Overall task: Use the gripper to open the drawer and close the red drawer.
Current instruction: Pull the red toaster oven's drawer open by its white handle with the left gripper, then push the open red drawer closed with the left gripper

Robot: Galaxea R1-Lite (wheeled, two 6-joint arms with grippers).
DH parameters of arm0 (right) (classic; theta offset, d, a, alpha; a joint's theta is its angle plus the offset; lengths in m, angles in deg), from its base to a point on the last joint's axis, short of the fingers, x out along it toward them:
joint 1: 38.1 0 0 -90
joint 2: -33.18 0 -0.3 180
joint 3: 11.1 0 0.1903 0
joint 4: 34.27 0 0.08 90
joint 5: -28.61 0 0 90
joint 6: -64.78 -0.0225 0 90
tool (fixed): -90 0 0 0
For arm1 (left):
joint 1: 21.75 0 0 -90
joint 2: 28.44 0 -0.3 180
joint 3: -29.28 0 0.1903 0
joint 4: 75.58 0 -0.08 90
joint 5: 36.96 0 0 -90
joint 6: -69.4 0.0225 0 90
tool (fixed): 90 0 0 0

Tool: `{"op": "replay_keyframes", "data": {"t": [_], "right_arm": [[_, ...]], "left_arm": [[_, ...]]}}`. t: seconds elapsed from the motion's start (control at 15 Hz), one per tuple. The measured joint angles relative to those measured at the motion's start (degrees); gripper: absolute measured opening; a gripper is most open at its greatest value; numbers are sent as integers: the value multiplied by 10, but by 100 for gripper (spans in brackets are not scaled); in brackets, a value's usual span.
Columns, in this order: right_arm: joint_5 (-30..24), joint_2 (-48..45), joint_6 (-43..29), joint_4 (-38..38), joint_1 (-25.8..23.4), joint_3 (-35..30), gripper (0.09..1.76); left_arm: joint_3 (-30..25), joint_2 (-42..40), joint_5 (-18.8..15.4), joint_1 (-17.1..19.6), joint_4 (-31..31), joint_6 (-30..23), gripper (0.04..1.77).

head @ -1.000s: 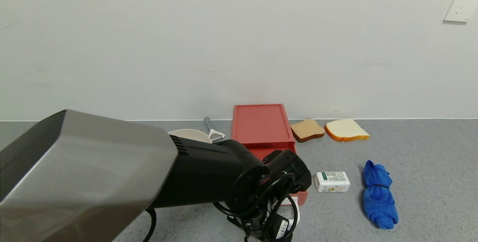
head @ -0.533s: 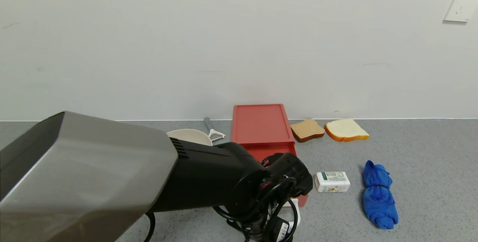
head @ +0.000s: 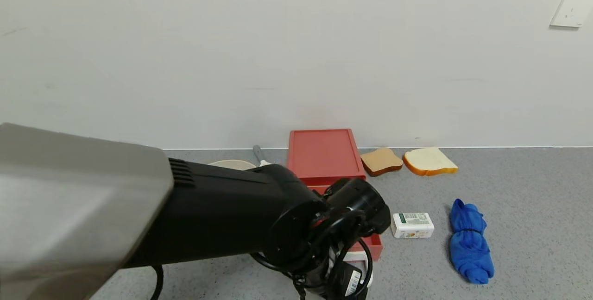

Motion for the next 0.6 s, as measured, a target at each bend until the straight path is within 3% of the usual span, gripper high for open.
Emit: {"op": "replay_keyframes", "data": {"t": [0.33, 0.6], "right_arm": [[0, 0, 0, 0, 0, 0, 171], [0, 0, 0, 0, 0, 0, 171]], "left_arm": [[9, -72, -4, 22, -26, 27, 172], [-2, -144, -2, 64, -51, 36, 172]]}}
